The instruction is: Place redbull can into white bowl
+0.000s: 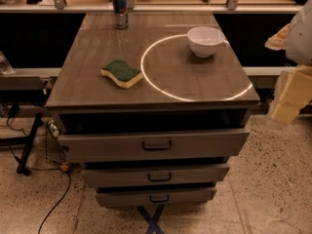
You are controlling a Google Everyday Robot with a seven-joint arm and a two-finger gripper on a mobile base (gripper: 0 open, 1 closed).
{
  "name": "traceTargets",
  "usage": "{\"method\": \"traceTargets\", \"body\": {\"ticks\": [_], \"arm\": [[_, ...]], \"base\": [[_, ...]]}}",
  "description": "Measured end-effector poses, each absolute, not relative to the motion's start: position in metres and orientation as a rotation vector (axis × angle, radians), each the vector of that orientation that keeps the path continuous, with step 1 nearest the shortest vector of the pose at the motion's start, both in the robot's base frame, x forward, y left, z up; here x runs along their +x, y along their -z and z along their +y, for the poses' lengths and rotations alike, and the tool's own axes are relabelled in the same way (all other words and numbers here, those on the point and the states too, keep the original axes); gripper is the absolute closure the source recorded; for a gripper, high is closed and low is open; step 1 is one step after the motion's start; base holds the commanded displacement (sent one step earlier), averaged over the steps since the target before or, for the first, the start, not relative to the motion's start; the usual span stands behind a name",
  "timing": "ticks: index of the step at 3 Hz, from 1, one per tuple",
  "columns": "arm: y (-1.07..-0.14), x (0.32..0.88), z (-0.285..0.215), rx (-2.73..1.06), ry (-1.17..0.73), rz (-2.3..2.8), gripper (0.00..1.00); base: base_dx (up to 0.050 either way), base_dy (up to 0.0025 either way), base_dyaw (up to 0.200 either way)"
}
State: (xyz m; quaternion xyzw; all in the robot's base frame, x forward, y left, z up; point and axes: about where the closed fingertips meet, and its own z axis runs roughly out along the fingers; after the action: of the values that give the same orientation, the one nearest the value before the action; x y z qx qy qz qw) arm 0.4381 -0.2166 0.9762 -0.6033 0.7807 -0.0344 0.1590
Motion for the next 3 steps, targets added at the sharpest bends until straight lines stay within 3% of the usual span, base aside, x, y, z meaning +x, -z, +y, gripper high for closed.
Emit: {"method": "traceTargets", "body": {"ticks": [2, 3], "arm": [[-0.978, 0.477, -0.193, -1.73, 0.039, 2.145, 0.0], [-0.979, 0.56, -0.094, -1.749, -0.083, 1.964, 0.0]], "base": [[0.0, 0.0, 0.0], [0.0, 0.0, 0.0]]}}
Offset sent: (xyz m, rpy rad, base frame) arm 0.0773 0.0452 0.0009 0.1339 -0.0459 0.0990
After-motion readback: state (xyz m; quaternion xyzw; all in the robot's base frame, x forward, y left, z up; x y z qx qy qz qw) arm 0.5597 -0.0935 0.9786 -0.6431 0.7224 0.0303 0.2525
